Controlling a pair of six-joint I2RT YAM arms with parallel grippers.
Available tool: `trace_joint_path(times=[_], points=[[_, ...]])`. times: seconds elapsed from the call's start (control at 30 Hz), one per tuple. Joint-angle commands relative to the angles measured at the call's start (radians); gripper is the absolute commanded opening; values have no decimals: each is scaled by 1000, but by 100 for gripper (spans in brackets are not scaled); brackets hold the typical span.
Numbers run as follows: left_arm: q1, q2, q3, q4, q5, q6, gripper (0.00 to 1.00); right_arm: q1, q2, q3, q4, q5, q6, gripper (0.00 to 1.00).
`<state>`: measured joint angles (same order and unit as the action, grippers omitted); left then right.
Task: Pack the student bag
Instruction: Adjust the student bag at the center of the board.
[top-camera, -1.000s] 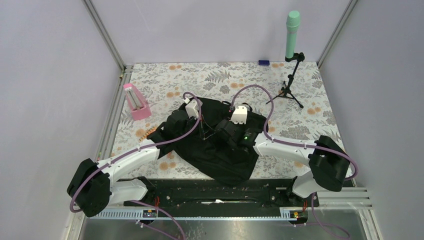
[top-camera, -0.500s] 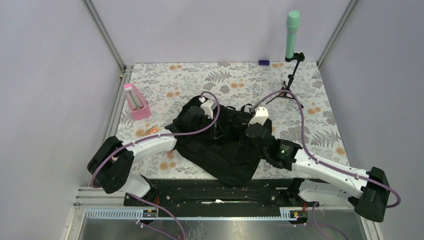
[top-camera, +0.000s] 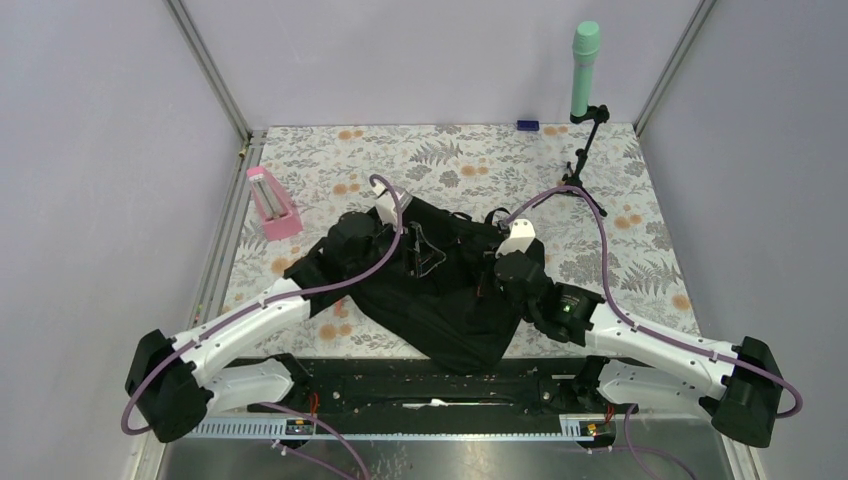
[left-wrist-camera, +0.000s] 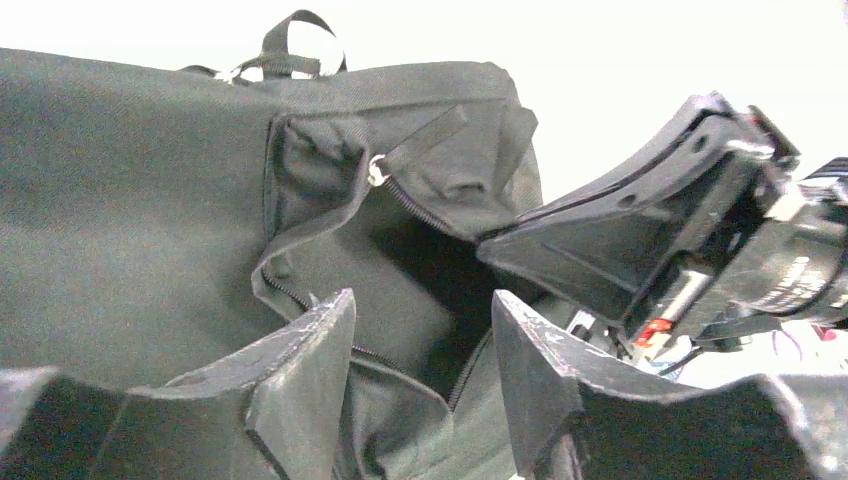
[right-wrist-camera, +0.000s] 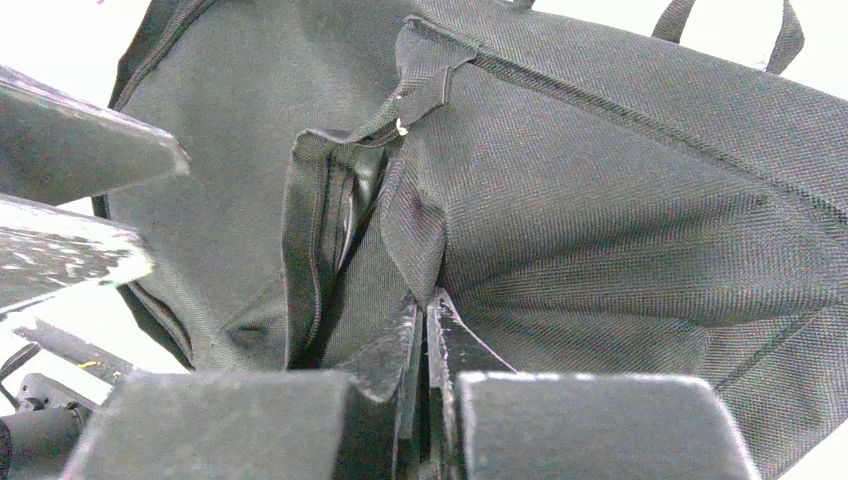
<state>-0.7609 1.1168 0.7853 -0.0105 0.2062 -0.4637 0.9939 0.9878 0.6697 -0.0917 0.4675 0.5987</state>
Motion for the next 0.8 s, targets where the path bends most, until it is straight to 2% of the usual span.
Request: trace_joint_path(times=[0.0, 0.13, 0.23, 0.4, 0.5, 0.6, 0.7, 0.77], points=[[2, -3, -14, 59, 45, -28, 49, 5, -31, 13, 73, -45, 1, 0], [2, 99, -12, 77, 16, -57, 30, 5, -33, 22, 72, -55, 4, 0], [2, 171, -29, 123, -10, -62, 26, 5, -36, 23, 73, -60, 6, 0], [-1, 303, -68, 268, 68, -102, 20, 5, -45, 18, 74, -61, 11, 0], [1, 342, -63, 242, 32, -76, 17, 5, -53, 20, 73, -67, 14, 0], [3, 295, -64, 222, 26, -48, 17, 5, -70, 18, 71, -71, 21, 0], [2, 170, -33, 126, 10, 7, 31, 5, -77, 16, 60, -54, 25, 0], [2, 85, 25, -13, -91, 67, 43, 5, -82, 21, 49, -32, 20, 0]])
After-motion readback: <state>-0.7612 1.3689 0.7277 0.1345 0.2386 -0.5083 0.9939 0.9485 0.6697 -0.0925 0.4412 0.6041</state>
